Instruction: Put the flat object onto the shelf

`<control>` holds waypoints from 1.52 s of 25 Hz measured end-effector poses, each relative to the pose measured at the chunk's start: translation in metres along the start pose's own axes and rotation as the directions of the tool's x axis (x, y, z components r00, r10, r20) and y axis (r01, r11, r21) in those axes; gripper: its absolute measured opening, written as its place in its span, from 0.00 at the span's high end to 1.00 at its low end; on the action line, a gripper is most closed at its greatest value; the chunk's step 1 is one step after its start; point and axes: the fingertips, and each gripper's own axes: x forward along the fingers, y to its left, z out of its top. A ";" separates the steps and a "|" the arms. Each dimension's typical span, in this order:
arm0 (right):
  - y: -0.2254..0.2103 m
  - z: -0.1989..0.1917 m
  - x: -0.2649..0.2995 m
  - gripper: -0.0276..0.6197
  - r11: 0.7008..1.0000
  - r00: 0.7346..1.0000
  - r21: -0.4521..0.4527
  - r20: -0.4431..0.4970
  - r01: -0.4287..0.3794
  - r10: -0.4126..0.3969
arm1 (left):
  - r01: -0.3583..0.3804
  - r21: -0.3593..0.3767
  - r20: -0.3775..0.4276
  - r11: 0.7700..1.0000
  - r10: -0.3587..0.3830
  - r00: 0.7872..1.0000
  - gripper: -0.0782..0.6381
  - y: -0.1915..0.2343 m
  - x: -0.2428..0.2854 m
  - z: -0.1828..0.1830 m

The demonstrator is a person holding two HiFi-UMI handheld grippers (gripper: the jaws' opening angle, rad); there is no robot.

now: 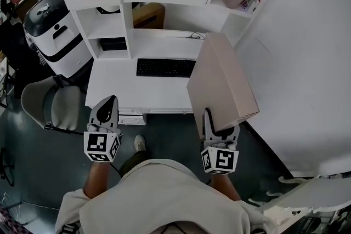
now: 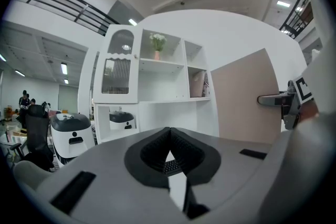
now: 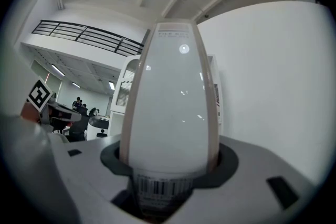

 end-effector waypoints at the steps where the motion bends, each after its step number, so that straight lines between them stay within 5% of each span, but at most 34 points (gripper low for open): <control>1: 0.003 0.000 0.009 0.52 1.000 1.000 -0.003 0.000 0.002 -0.002 | 0.003 -0.001 0.001 1.000 -0.003 1.000 0.90 0.007 0.008 0.000; 25: 0.050 0.029 0.186 0.52 0.991 0.992 -0.056 0.021 0.122 -0.121 | 0.116 -0.017 -0.010 0.993 -0.116 0.993 0.90 0.143 0.149 0.003; 32: 0.043 0.050 0.223 0.52 0.975 0.996 -0.205 0.055 0.087 -0.077 | 0.083 -0.018 0.003 0.996 -0.083 0.997 0.90 0.149 0.159 0.009; 38: 0.037 0.074 0.256 0.53 0.930 0.998 -0.366 0.059 0.048 -0.029 | 0.042 -0.030 0.011 0.999 -0.042 0.999 0.90 0.152 0.162 0.014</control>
